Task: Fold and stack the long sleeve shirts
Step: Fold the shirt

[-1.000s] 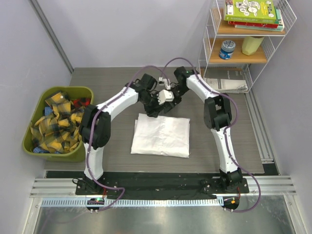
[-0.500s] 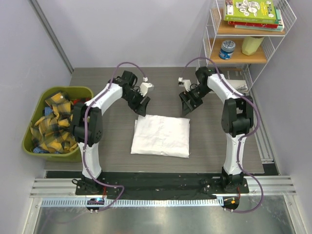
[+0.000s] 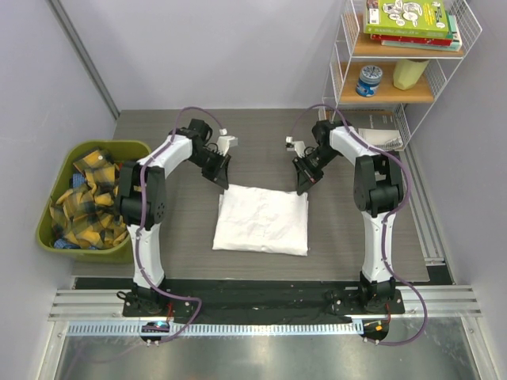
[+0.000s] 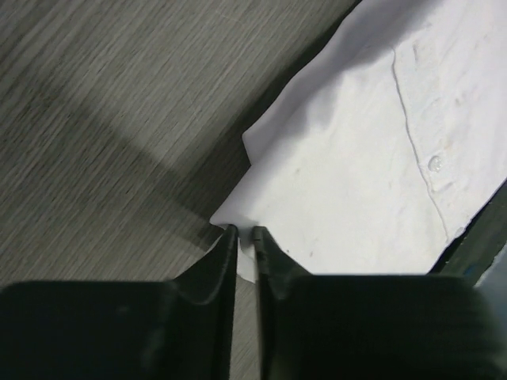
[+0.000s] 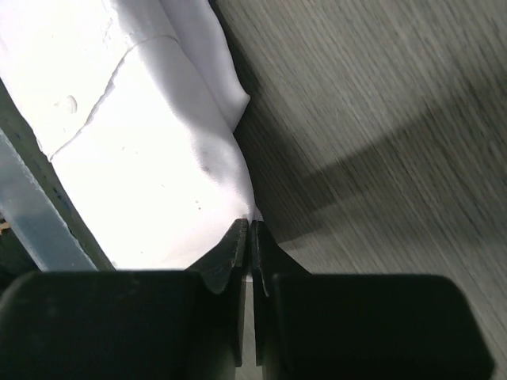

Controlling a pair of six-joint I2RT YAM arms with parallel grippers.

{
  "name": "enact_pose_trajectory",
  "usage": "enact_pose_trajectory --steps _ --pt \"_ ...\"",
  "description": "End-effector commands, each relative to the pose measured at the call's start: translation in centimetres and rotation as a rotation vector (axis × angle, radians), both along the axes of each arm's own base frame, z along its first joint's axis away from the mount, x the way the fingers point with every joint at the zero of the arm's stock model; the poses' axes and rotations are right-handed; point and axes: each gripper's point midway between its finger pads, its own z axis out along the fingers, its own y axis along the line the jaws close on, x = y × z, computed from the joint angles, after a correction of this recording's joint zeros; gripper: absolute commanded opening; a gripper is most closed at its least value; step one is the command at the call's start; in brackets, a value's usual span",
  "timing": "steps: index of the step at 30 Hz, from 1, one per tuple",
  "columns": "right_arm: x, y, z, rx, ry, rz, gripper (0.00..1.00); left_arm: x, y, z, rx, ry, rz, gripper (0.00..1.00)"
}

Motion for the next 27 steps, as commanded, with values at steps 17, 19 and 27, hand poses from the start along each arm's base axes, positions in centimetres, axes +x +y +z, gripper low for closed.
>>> enact_pose_trajectory --steps 17,19,27 --pt "5.0 1.6 0.0 -0.021 -0.166 -0.064 0.01 3.5 3.9 -0.6 0.088 -0.065 0.225 0.00" --pt "6.5 1.9 -0.7 -0.037 -0.207 -0.076 0.01 5.1 4.6 -1.2 0.139 -0.074 0.281 0.00" --pt "11.4 2.4 -1.7 -0.106 -0.304 -0.148 0.11 9.2 5.8 -2.2 0.235 -0.097 0.376 0.00"
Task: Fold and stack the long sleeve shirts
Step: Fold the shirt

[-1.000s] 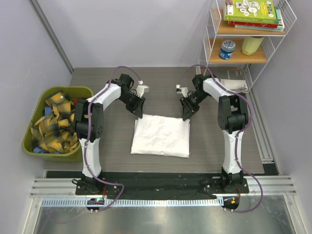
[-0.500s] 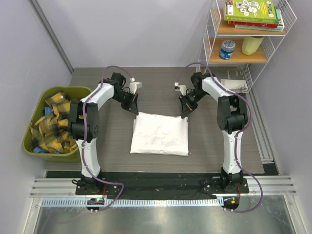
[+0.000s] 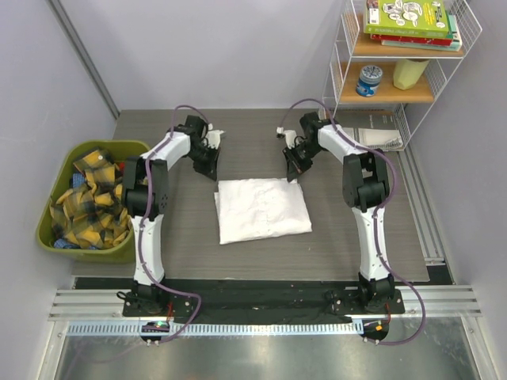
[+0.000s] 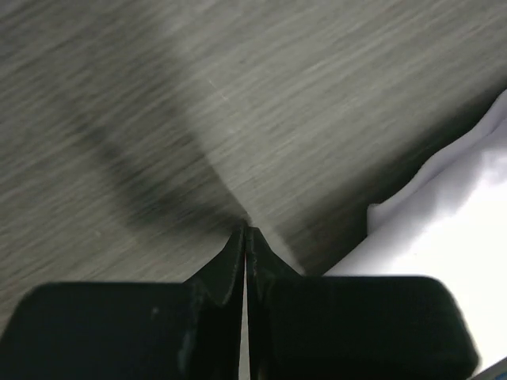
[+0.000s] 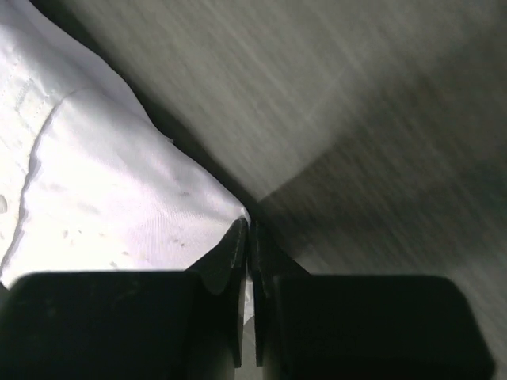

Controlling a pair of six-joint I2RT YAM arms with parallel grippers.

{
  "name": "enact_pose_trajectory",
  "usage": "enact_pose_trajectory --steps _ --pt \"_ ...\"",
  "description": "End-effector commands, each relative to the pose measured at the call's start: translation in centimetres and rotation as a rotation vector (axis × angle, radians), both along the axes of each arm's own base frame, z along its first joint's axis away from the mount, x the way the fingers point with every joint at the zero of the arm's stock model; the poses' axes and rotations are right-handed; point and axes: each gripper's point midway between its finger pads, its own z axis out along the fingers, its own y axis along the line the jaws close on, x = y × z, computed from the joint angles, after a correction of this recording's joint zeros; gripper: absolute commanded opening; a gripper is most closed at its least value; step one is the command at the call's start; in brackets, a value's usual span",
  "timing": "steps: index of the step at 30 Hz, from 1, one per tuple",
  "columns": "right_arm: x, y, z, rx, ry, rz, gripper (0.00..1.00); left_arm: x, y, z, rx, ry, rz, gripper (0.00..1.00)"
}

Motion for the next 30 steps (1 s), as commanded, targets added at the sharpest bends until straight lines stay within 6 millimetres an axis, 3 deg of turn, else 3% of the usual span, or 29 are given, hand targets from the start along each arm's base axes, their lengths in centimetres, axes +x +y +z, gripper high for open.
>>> enact_pose_trajectory --steps 1,2,4,5,6,7,8,9,10,14,15,16,17,18,19,23,28,30 --pt "5.2 0.1 2.1 -0.040 -0.179 -0.064 0.18 3.0 0.7 2.3 0.018 -0.076 0.065 0.03" --pt "5.5 0.2 3.0 -0.032 -0.192 -0.072 0.29 3.3 0.9 3.0 0.001 -0.081 0.076 0.12" --pt "5.6 0.7 7.0 0.014 -0.231 -0.097 0.43 4.1 0.7 6.4 -0.060 -0.155 0.081 0.26" --pt "5.5 0.8 8.9 0.039 -0.249 -0.104 0.57 3.9 0.2 8.5 -0.128 -0.181 0.085 0.40" --pt "4.9 1.1 10.5 0.063 -0.253 -0.105 0.63 3.0 0.1 9.0 -0.153 -0.191 0.071 0.45" --pt "3.8 1.5 14.0 0.121 -0.288 -0.097 0.69 2.7 -0.5 13.7 -0.207 -0.307 0.042 0.50" --pt "3.1 1.6 15.5 0.145 -0.300 -0.093 0.76 1.9 -1.0 15.1 -0.242 -0.335 0.027 0.62" --pt "2.3 1.6 16.3 0.156 -0.306 -0.090 0.77 0.4 -0.9 14.4 -0.252 -0.297 0.065 0.67" --pt "0.9 1.3 17.9 0.166 -0.319 -0.091 0.78 -0.6 -0.8 16.3 -0.272 -0.317 0.100 0.68" --pt "-2.7 0.3 17.0 0.146 -0.272 -0.060 0.79 -4.9 -0.3 13.5 -0.266 -0.138 0.222 0.64" --pt "-3.4 0.1 16.5 0.139 -0.255 -0.057 0.78 -6.4 -0.4 11.7 -0.273 -0.068 0.239 0.64" --pt "-4.7 -0.3 14.8 0.125 -0.206 -0.058 0.77 -7.1 -0.5 11.0 -0.282 -0.032 0.261 0.63" --pt "-5.4 -0.5 14.8 0.125 -0.204 -0.053 0.75 -7.3 -0.7 10.7 -0.300 -0.028 0.269 0.60" --pt "-5.7 -0.6 14.1 0.120 -0.192 -0.055 0.74 -8.9 -1.6 9.7 -0.358 0.033 0.240 0.59" --pt "-6.6 -1.0 12.8 0.108 -0.156 -0.064 0.73 -9.1 -1.9 9.3 -0.377 0.043 0.238 0.56" --pt "-7.4 -2.3 10.7 0.119 -0.085 -0.132 0.70 -9.4 -3.0 7.2 -0.409 0.102 0.231 0.56" --pt "-8.6 -3.1 8.4 0.164 0.029 -0.181 0.66 -7.2 -4.1 4.5 -0.453 0.132 0.240 0.52" --pt "-8.6 -3.4 7.8 0.171 0.046 -0.195 0.65 -5.7 -4.4 4.4 -0.472 0.120 0.241 0.48"
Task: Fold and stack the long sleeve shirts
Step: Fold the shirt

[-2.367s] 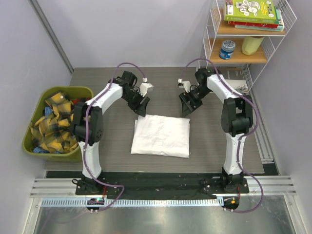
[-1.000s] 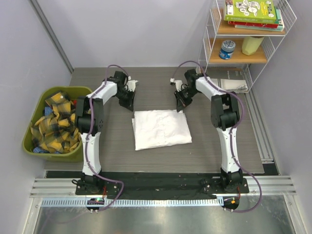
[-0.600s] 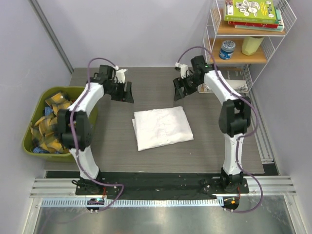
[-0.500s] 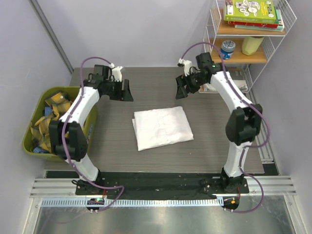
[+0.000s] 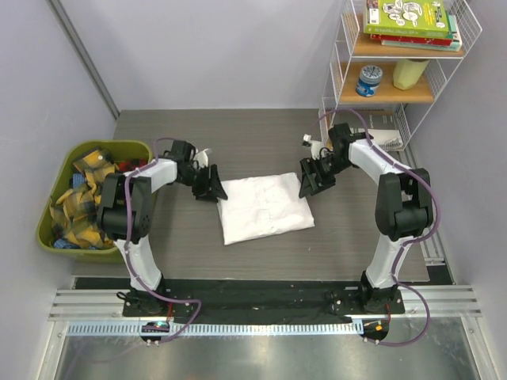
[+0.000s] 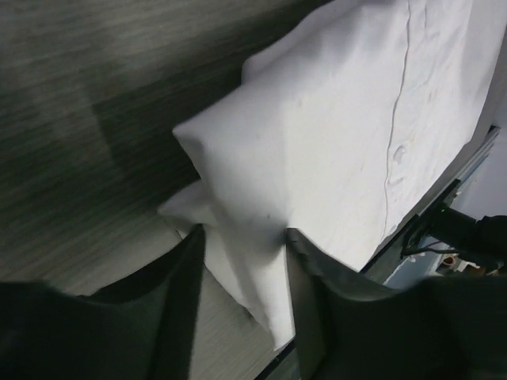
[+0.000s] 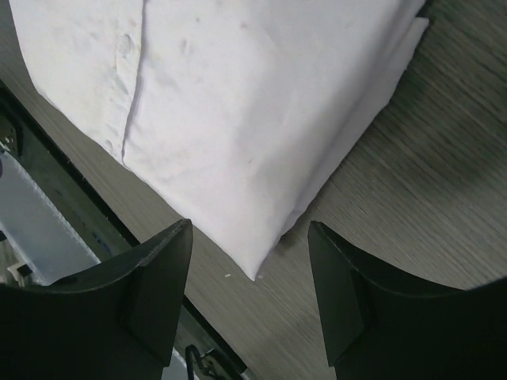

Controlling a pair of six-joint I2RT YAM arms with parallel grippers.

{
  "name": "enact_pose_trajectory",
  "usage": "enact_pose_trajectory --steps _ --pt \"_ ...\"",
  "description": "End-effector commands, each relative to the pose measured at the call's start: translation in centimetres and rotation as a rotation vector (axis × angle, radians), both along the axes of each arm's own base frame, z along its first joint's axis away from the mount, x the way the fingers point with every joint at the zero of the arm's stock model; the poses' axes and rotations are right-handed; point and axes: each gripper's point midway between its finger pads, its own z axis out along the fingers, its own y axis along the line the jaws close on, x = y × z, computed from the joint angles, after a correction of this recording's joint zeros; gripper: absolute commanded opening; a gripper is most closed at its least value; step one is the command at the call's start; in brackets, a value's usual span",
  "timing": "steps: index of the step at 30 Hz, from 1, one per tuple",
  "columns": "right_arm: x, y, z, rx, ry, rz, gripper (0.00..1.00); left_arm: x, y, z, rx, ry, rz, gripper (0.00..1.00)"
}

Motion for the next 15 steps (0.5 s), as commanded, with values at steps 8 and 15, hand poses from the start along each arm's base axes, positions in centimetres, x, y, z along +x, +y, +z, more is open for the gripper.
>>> enact_pose_trajectory --steps 8,15 --pt "3.5 0.0 -0.5 0.084 -0.027 -0.080 0.61 10.3 -1.8 1.6 -0.144 -0.168 0.036 0.16" --pt "4.2 0.3 4.0 0.146 -0.097 -0.115 0.56 9.5 -0.4 8.6 -0.152 -0.331 0.048 0.52"
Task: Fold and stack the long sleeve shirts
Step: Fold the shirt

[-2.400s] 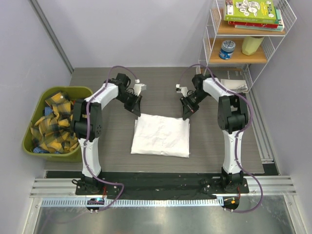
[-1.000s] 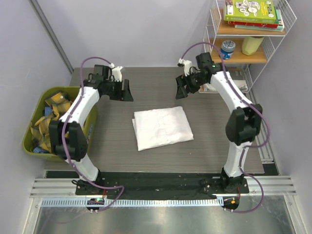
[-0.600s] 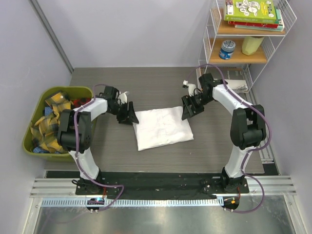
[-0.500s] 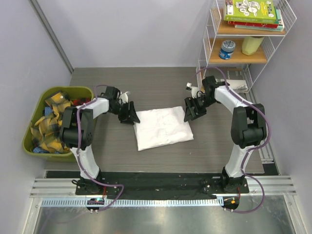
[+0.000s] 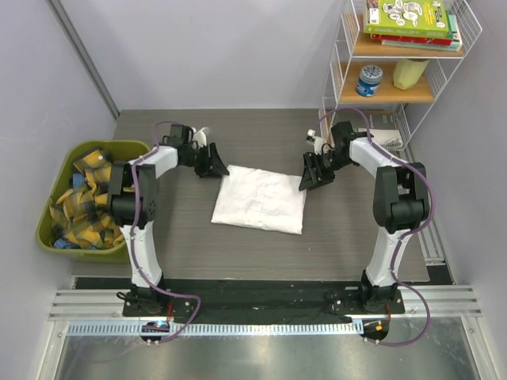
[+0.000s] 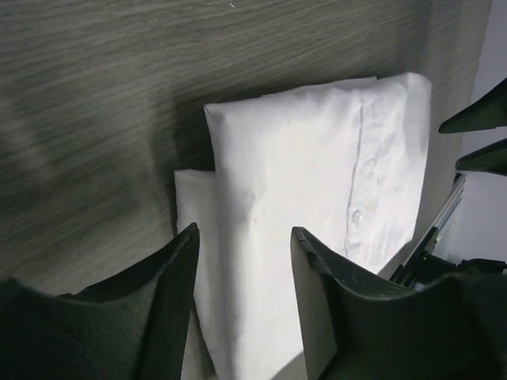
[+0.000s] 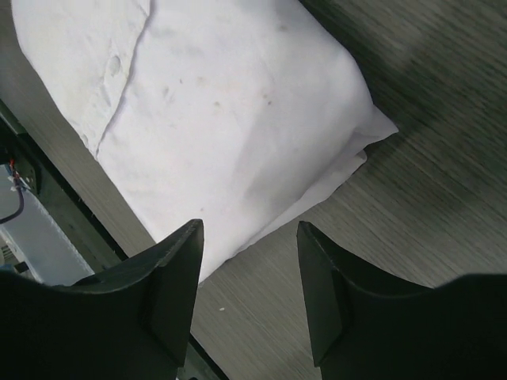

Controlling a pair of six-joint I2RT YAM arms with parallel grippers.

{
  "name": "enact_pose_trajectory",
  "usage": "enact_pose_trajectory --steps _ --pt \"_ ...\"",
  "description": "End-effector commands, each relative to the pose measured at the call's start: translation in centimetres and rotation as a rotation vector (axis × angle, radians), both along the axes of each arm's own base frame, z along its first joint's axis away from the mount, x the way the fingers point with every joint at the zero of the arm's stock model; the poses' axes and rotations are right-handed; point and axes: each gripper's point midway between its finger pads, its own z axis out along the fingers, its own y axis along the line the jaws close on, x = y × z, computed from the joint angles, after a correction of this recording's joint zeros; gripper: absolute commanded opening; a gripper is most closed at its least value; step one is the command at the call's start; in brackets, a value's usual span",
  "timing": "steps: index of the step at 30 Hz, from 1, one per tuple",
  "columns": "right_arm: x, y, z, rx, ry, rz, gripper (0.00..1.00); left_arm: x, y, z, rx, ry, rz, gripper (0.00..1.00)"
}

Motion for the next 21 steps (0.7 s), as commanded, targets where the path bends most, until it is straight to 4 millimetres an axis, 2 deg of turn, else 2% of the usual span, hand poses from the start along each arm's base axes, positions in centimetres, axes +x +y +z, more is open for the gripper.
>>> enact_pose_trajectory --steps 1,2,3,4,5,6,7,8,9,10,11,12,13,14,15,16,17,18,19,20,21 --pt "0.5 1.2 6.3 0.119 -0.117 -0.019 0.56 -0.5 0.6 8.8 -0.041 -0.228 0.005 0.59" --pt "0.0 1.8 7.6 0.172 -0.133 -0.017 0.57 -1.8 0.8 9.1 -0.040 -0.230 0.011 0.62" --pt "-0.9 2.5 9.9 0.235 -0.126 -0.056 0.59 -2.8 0.8 11.5 -0.053 -0.288 0.009 0.65" --pt "-3.1 3.7 10.2 0.329 -0.067 -0.040 0.65 -4.2 0.0 12.5 -0.094 -0.296 -0.033 0.69" --pt "-3.1 5.0 11.0 0.385 -0.108 -0.027 0.68 -5.9 -0.4 12.1 -0.109 -0.263 -0.055 0.71" --pt "-4.1 6.1 12.2 0.436 -0.067 -0.059 0.71 -7.4 -1.0 12.9 -0.131 -0.258 -0.081 0.73" --pt "-5.8 7.1 11.0 0.467 -0.003 -0.056 0.73 -9.1 -2.6 12.8 -0.155 -0.232 -0.129 0.75" --pt "-6.3 9.3 11.3 0.497 -0.047 0.006 0.74 -11.1 -3.5 11.7 -0.191 -0.154 -0.154 0.75" --pt "-7.1 10.4 10.9 0.505 -0.028 0.023 0.75 -12.3 -4.5 11.4 -0.211 -0.121 -0.176 0.76" --pt "-7.9 11.5 9.9 0.512 0.045 0.020 0.75 -13.5 -6.3 11.1 -0.237 -0.119 -0.225 0.76" --pt "-8.1 13.0 9.7 0.533 0.045 0.051 0.75 -15.2 -7.1 10.0 -0.275 -0.062 -0.254 0.75" --pt "-9.3 14.6 9.3 0.545 0.088 0.083 0.75 -15.8 -8.0 9.9 -0.307 -0.011 -0.242 0.75" --pt "-10.0 15.3 7.5 0.543 0.179 0.059 0.74 -16.2 -9.2 9.5 -0.324 -0.027 -0.270 0.75" --pt "-9.8 16.0 7.2 0.568 0.152 0.073 0.74 -16.6 -9.5 8.8 -0.335 -0.004 -0.269 0.75" --pt "-10.1 16.4 6.4 0.568 0.172 0.076 0.74 -16.9 -9.8 8.5 -0.352 0.027 -0.270 0.75" --pt "-10.4 16.3 4.1 0.548 0.231 0.057 0.73 -16.7 -9.9 7.5 -0.347 0.052 -0.259 0.75" --pt "-10.2 16.4 3.6 0.560 0.249 0.050 0.72 -16.6 -9.9 6.7 -0.346 0.047 -0.252 0.75" --pt "-10.1 15.9 2.3 0.550 0.280 0.025 0.72 -16.3 -9.7 5.8 -0.338 0.056 -0.243 0.75" --pt "-10.1 15.5 1.3 0.541 0.310 0.001 0.72 -16.5 -9.4 4.6 -0.327 0.089 -0.230 0.75" --pt "-10.0 15.2 -0.2 0.538 0.352 -0.033 0.72 -16.6 -9.0 2.3 -0.310 0.156 -0.206 0.75" --pt "-10.4 14.5 -1.3 0.524 0.389 -0.057 0.72 -16.0 -8.0 1.3 -0.300 0.178 -0.167 0.75"
